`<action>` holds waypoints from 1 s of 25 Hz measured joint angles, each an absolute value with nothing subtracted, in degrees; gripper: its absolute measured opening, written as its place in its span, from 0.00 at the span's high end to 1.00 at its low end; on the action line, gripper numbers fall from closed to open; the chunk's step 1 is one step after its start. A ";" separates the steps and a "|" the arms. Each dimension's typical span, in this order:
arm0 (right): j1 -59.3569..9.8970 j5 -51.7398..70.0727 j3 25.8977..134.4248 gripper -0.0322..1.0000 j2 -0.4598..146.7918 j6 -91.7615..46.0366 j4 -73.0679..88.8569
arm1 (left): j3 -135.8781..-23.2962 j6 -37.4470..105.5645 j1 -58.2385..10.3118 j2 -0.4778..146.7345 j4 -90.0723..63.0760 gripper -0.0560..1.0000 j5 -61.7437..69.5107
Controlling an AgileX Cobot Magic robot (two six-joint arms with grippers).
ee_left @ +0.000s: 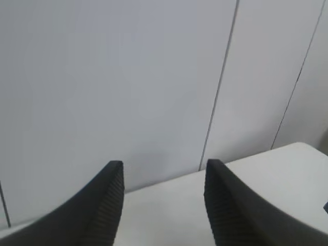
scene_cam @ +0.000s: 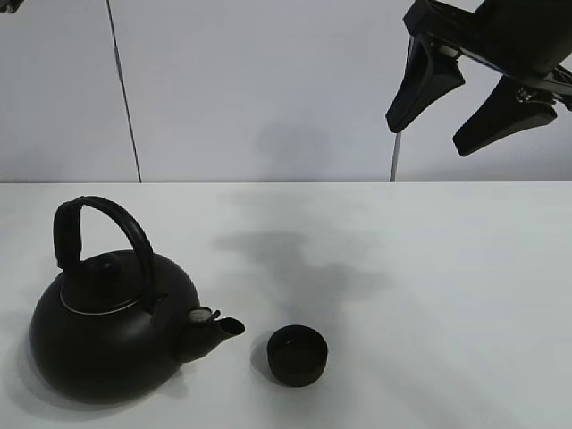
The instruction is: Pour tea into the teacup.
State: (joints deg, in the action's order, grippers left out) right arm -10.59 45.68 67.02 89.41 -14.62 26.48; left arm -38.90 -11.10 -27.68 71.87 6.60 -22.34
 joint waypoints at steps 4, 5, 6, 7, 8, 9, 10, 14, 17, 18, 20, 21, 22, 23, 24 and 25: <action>-10.59 45.63 67.02 0.47 89.41 -14.62 26.48 | -47.22 -15.96 -27.68 71.93 6.60 0.60 -3.04; -10.59 45.63 67.02 0.47 89.41 -14.62 26.48 | -49.57 -16.75 -27.68 71.99 6.60 0.60 1.22; -10.59 45.57 67.02 0.47 89.41 -14.62 26.48 | -51.83 -17.62 -27.68 72.10 6.52 0.59 6.10; -10.59 45.53 67.02 0.47 89.41 -14.62 26.48 | -54.07 -18.43 -27.68 72.31 6.54 0.58 10.70; -10.59 45.53 67.02 0.47 89.41 -14.62 26.48 | -55.86 -19.21 -27.68 72.89 6.48 0.55 14.99; -10.59 45.53 67.02 0.47 89.41 -14.62 26.48 | -57.90 -19.59 -27.68 73.78 6.34 0.52 18.31; -10.59 45.53 67.02 0.47 89.41 -14.62 26.48 | -59.75 -20.00 -27.68 75.02 5.99 0.49 21.93; -10.59 45.63 67.02 0.47 89.41 -14.62 26.48 | -65.00 -20.65 -27.68 81.46 2.46 0.43 31.55; -10.59 45.77 67.02 0.47 89.41 -14.62 26.48 | -67.99 -20.72 -27.68 86.82 -0.66 0.42 36.06; -10.59 45.97 67.02 0.47 89.41 -14.62 26.48 | -69.04 -20.72 -27.68 88.04 -1.50 0.42 37.98; -10.59 46.43 67.02 0.47 89.41 -14.62 26.48 | -70.77 -20.78 -27.68 90.18 -3.10 0.42 40.93; -10.59 46.66 67.02 0.47 89.41 -14.62 26.48 | -71.48 -20.78 -27.68 90.66 -3.56 0.42 41.97; -10.59 46.66 67.02 0.47 89.41 -14.62 26.48 | -71.92 -20.78 -27.68 90.85 -3.84 0.42 42.63; -10.59 46.66 67.02 0.47 89.41 -14.62 26.48 | -72.39 -20.78 -27.68 90.85 -4.03 0.42 43.10; -10.59 46.66 67.02 0.47 89.41 -14.62 26.48 | -72.91 -20.78 -27.68 90.85 -4.16 0.42 43.81; -10.59 46.66 67.02 0.47 89.41 -14.62 26.48 | -73.27 -20.78 -27.68 90.85 -4.16 0.42 44.16</action>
